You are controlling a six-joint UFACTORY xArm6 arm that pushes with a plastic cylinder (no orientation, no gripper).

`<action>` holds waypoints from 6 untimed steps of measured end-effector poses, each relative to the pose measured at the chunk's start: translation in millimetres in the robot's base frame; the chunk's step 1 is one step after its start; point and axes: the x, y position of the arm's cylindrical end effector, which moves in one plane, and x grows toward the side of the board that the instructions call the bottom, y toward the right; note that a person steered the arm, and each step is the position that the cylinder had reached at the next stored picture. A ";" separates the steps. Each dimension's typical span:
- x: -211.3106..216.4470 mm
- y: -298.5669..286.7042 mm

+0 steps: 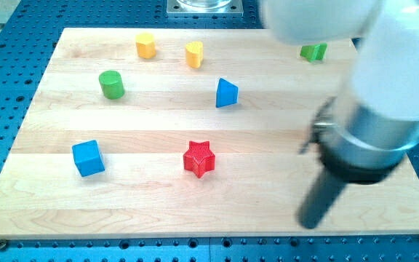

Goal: Push the red star into green circle

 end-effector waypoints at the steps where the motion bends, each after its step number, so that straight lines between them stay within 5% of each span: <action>1: -1.6 -70.8; 2: 3.6 -70.2; 4: -86.0 -156.0; 6: -62.7 -70.4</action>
